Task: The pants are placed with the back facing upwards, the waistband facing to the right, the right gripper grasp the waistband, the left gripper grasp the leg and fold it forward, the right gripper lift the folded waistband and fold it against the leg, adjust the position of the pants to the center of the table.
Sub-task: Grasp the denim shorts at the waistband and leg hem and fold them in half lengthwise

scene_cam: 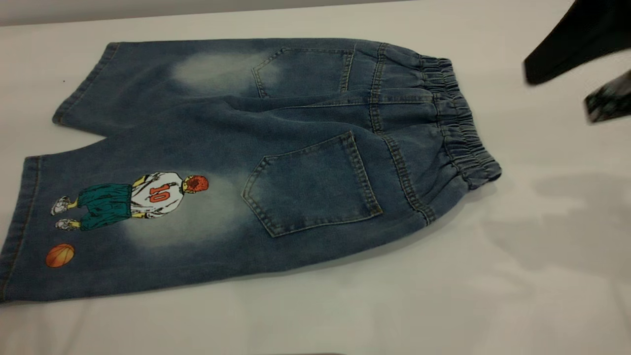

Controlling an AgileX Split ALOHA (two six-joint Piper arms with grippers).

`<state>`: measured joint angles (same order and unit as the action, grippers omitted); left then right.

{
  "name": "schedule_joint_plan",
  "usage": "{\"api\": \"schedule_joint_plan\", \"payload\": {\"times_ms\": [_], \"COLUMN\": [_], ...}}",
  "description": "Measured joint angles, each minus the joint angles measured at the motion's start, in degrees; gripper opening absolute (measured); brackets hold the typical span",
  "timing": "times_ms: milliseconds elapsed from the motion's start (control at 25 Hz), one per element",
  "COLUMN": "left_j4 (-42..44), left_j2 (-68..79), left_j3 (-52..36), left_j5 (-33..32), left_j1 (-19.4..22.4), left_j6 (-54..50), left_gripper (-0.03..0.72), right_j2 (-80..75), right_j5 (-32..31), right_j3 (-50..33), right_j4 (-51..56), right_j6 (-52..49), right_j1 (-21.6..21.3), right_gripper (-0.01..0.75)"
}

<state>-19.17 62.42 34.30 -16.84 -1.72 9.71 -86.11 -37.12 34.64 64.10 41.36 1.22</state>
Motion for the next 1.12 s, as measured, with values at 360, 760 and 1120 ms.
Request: {"api": "schedule_joint_plan", "payload": {"times_ms": [360, 760, 1120], "left_j4": [-0.06, -0.12, -0.12], "left_j2": [0.05, 0.05, 0.06], "left_j3": [0.00, 0.00, 0.00], "left_j5": [0.76, 1.02, 1.02], "left_j1": [0.00, 0.00, 0.00], "left_j6": [0.02, 0.06, 0.06], "left_gripper": [0.504, 0.504, 0.504], "right_j2": [-17.08, -28.53, -33.90], "right_j5": [4.08, 4.35, 3.58], "right_j3": [0.56, 4.06, 8.16], "right_j4": [17.20, 27.88, 29.73], "right_j6": [18.84, 30.08, 31.96], "right_j1": [0.00, 0.00, 0.00], "right_gripper": [0.549, 0.549, 0.549]}}
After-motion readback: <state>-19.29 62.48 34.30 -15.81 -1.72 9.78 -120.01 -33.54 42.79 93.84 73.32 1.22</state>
